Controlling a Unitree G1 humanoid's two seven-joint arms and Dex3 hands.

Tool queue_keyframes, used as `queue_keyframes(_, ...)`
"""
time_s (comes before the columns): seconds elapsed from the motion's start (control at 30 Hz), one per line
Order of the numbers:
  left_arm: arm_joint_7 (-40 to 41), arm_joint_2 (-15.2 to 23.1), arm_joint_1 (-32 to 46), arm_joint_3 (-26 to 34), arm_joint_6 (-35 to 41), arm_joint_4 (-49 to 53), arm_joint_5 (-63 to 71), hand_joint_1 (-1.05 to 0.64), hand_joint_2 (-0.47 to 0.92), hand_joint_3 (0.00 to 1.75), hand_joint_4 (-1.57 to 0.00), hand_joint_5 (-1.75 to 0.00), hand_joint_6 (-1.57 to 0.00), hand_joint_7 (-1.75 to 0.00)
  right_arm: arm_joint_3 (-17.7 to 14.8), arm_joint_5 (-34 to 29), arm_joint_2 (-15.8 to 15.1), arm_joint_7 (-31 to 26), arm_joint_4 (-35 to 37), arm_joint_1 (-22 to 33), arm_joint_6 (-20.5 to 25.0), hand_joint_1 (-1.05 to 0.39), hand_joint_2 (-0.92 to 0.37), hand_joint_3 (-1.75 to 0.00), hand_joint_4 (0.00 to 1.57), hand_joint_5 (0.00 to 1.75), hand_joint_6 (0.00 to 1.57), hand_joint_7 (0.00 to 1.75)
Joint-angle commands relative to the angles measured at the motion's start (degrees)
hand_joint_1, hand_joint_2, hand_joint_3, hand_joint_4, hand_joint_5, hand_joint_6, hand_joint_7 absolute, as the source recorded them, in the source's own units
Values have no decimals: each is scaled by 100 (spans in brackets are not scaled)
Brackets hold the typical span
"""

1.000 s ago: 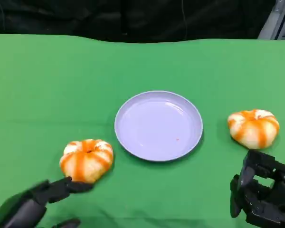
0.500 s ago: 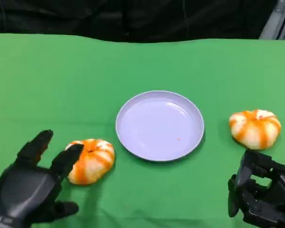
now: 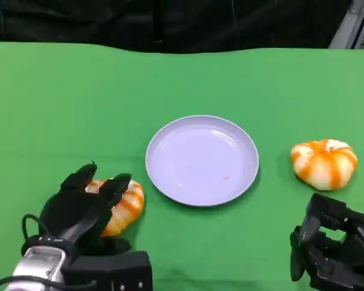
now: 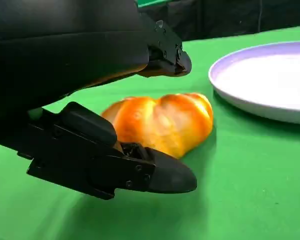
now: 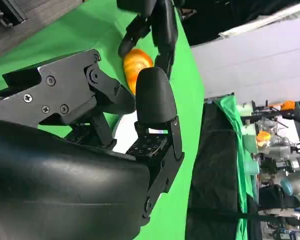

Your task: Grasp the bread from the table and place it into the plate.

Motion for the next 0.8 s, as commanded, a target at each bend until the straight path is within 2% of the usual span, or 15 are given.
queue_keyframes(0.03,114,-15,-251,-140,128,421,-193,-85,92,33,0,0,-19,0,-33,15,-44,-15,-90,53,-26,-7,-68,-96,85,175,77,156)
queue_keyframes(0.3,444,-112,-640,-315,56,1307,-592,-81,92,30,0,0,-23,-1,-30,50,-38,-35,-174,101,19,-6,-69,-98,85,175,76,157)
queue_keyframes(0.63,784,-104,-857,-411,-202,1918,-1008,-80,92,31,0,0,-25,-1,-40,75,-60,-44,-229,122,109,-6,-69,-98,85,175,75,159)
queue_keyframes(0.7,833,-100,-869,-405,-334,1991,-1112,-75,92,29,-6,-3,-29,-3,-40,89,-52,-41,-246,131,124,-6,-69,-98,85,175,75,159)
queue_keyframes(0.77,754,-80,-819,-397,-331,1836,-1196,-59,92,25,-28,-8,-40,-4,-36,99,-31,-43,-254,137,120,-5,-69,-98,85,175,75,159)
queue_keyframes(0.8,733,-73,-806,-399,-324,1794,-1222,-55,92,24,-33,-8,-43,-4,-34,101,-27,-43,-256,138,118,-5,-69,-98,85,175,75,159)
